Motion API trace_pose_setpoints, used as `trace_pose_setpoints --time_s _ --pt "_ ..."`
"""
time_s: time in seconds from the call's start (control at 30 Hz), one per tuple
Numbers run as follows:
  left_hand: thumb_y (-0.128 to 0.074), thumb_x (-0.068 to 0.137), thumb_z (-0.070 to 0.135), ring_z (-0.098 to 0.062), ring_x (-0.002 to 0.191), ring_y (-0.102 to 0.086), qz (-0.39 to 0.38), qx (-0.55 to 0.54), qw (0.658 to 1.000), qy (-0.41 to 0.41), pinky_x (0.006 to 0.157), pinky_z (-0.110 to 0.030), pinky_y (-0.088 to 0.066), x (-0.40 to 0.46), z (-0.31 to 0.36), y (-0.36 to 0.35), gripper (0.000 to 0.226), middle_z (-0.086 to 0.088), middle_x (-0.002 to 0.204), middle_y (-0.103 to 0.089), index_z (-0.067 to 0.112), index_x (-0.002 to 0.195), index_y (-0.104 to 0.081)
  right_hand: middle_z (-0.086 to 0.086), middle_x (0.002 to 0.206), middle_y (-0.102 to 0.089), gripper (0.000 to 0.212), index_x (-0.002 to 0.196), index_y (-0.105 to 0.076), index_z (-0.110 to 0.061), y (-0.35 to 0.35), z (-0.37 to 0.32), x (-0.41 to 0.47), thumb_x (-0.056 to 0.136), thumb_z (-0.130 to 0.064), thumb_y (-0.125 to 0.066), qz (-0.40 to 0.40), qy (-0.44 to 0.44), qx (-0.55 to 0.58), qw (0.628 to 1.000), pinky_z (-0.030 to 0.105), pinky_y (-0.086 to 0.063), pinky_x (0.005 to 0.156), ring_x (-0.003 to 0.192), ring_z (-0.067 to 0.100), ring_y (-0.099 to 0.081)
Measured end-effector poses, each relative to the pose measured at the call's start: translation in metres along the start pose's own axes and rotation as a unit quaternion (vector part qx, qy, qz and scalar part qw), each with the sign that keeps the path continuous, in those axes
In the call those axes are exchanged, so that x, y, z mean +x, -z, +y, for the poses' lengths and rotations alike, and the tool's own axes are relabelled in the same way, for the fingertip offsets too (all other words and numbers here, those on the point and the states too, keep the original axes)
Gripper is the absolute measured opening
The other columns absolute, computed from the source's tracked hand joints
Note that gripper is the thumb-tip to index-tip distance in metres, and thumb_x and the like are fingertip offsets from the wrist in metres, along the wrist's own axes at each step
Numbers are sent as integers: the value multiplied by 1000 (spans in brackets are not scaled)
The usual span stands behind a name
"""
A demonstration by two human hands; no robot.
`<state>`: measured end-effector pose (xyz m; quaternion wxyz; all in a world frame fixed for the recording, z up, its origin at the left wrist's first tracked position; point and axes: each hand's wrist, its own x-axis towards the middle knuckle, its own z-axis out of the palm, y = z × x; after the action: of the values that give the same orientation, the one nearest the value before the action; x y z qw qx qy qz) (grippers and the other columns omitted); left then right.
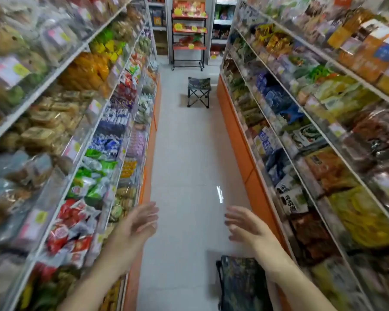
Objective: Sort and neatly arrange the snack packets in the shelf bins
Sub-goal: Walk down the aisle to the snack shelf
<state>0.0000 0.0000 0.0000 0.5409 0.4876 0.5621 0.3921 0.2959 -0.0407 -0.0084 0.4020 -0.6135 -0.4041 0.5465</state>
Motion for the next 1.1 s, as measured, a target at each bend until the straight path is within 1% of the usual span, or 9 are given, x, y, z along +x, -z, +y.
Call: trace_pose_setpoints --time_s 0.07,0.2,0.4,0.57,0.7,0.77,0.83,0.97,1.1 --pt "-63 92 -10 -12 117 -67 -6 -7 999 -37 96 -24 -54 17 10 3 52 -3 128 -69 18 136 -59 -1 135 -69 46 140 -62 -23 4 -16 13 100 -2 -65 -5 58 3 998 43 -57 102 124 15 -66" --pt "-64 93 -5 -12 124 -62 -16 -33 997 -66 106 -44 -48 33 25 2 57 4 134 -67 22 142 -55 -1 138 -68 52 143 -59 -22 12 -36 26 99 5 -62 -11 117 19 993 43 -54 103 130 16 -63" --pt "-64 92 -4 -12 124 -63 -11 -29 999 -35 111 -51 -45 49 16 -9 56 3 134 -67 20 141 -56 1 137 -68 54 142 -60 -22 23 -23 50 98 8 -61 -8 94 31 995 54 -52 108 130 19 -63" --pt "-65 92 -5 -8 122 -63 -3 3 1000 -7 108 -39 -49 68 6 -18 54 8 131 -68 23 138 -59 -3 137 -68 50 141 -62 -29 32 -13 83 100 1 -63 -26 63 11 998 57 -48 111 131 16 -62" --pt "-64 93 -6 -3 119 -63 7 15 1000 17 100 -14 -48 87 -4 -19 52 7 128 -69 22 137 -59 -5 137 -68 47 137 -64 -35 30 -18 125 101 -5 -64 -48 59 -16 997 57 -45 113 131 15 -62" --pt "-64 94 -4 -1 120 -62 10 13 999 32 99 -14 -49 103 -10 -14 51 10 129 -69 24 137 -60 -6 137 -68 46 137 -65 -36 23 -26 152 102 -7 -64 -60 63 -27 996 57 -45 113 130 15 -62" --pt "-64 94 -3 -1 120 -62 20 1 998 51 102 -21 -51 122 -16 -6 50 10 128 -69 26 136 -61 -7 136 -69 46 137 -65 -35 13 -37 180 101 -6 -64 -69 63 -34 995 55 -45 114 130 13 -62" --pt "-62 95 -6 -3 119 -63 24 -2 997 68 94 -14 -51 180 -27 11 49 7 128 -69 22 135 -61 -11 135 -68 46 137 -64 -36 -8 -59 241 102 -6 -63 -81 58 -52 994 48 -47 114 129 9 -62" --pt "-62 93 -10 -8 117 -65 10 21 997 74 91 -12 -51 263 -31 34 49 3 125 -70 19 133 -61 -11 134 -69 46 138 -63 -31 -29 -71 301 101 -3 -63 -49 37 -60 996 48 -49 112 128 8 -63"
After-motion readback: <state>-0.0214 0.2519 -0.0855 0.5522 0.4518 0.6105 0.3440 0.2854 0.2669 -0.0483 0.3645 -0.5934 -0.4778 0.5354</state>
